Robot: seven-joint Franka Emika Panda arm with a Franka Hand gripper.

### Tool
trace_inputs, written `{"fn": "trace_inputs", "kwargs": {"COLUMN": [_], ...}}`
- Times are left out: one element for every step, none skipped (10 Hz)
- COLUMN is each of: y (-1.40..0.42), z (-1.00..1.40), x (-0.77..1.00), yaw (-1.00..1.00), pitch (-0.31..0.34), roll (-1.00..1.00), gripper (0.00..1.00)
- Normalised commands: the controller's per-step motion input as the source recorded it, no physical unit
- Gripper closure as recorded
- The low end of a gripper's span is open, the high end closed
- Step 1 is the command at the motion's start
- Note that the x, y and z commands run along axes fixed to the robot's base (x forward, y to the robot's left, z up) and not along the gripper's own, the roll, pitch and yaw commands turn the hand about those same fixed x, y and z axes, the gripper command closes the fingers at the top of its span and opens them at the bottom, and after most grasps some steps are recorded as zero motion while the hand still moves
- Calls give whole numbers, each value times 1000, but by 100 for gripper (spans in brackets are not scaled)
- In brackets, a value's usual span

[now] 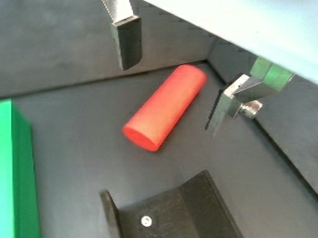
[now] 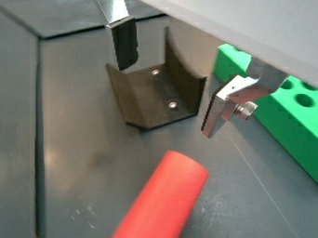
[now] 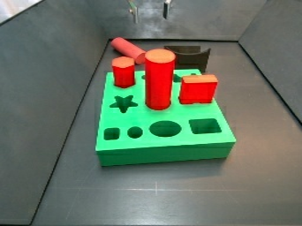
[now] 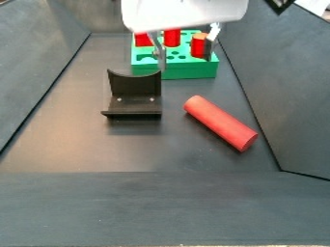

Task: Pick up the oval object. Move up. Place the oval object on the fixture. Regrasp the oval object. Move to above the board. Insert the oval object.
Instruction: Pick up the oval object.

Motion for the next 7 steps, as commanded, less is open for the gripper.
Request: {"fn": "trace_inputs", "kwargs": {"y": [-14, 34, 29, 0, 0, 0, 0], "z": [-371, -154, -134, -249, -429, -463, -417], "x": [0, 0, 0, -49, 0, 0, -17], "yaw": [763, 497, 363, 260, 231, 229, 194], "pitch": [-127, -86, -61, -59, -54, -53, -54], "roll": [0, -50, -24, 0, 1, 13, 13], "gripper": [0, 0, 0, 0, 0, 0, 0]}}
